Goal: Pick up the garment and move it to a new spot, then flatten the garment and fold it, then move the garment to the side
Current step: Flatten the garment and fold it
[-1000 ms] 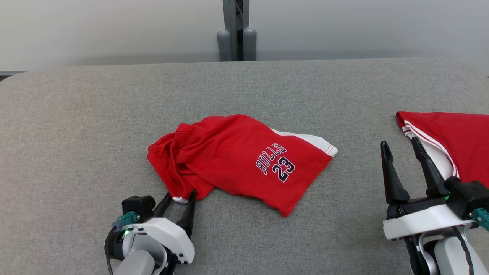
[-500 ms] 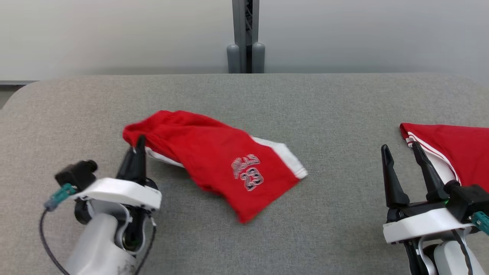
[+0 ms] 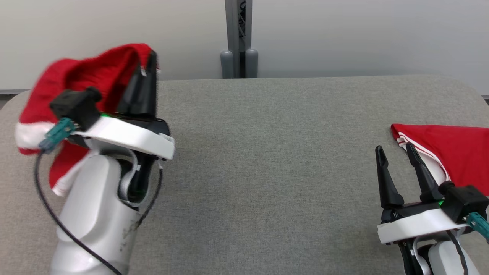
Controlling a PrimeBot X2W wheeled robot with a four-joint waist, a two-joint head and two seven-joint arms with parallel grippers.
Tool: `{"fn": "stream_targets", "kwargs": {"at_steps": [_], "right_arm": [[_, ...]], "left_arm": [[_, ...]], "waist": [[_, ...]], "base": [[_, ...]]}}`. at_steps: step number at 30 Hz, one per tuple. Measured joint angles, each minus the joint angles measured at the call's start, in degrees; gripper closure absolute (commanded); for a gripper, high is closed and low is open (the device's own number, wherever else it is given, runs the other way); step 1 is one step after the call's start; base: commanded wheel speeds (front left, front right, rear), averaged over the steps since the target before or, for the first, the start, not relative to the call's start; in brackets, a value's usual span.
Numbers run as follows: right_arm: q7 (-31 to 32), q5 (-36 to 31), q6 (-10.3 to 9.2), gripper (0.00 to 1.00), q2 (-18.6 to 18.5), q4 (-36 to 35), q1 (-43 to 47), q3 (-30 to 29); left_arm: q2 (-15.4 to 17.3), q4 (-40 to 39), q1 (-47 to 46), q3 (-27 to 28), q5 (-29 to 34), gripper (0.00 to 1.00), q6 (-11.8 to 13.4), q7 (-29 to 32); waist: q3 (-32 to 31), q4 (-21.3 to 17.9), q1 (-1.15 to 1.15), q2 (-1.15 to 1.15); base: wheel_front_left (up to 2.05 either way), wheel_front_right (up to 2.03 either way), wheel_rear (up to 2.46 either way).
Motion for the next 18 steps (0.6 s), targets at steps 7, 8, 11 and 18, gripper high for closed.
{"fn": "stream_targets", "kwargs": {"at_steps": [7, 8, 11, 18], "right_arm": [[0.00, 0.33, 0.00, 0.00, 0.26, -0.22, -1.60, 0.52], [0.00, 0.41, 0.00, 0.00, 0.33, -0.22, -1.80, 0.65], [0.00, 0.87, 0.00, 0.00, 0.45, -0.33, -3.77, 1.67], [0.00, 2.19, 0.00, 0.00, 0.64, -0.43, -5.92, 3.33]], "left_arm": [[-2.86, 4.42, -0.36, -12.01, 2.66, 1.00, -0.22, 7.13], [-3.19, 5.38, -0.35, -13.50, 2.40, 1.00, -0.24, 7.62], [-3.58, 9.37, -0.60, -19.12, 1.85, 1.00, -0.30, 7.90], [-3.63, 12.02, -3.03, -31.32, -5.11, 1.00, 0.86, 4.99]], "waist": [[2.16, -2.96, 0.00, 0.00], [2.63, -3.50, 0.00, 0.00], [4.67, -6.16, 0.00, 0.00], [7.93, -11.58, 0.00, 0.00]], "base": [[0.00, 0.00, 0.00], [0.00, 0.00, 0.00], [0.00, 0.00, 0.00], [0.00, 0.00, 0.00]]}}
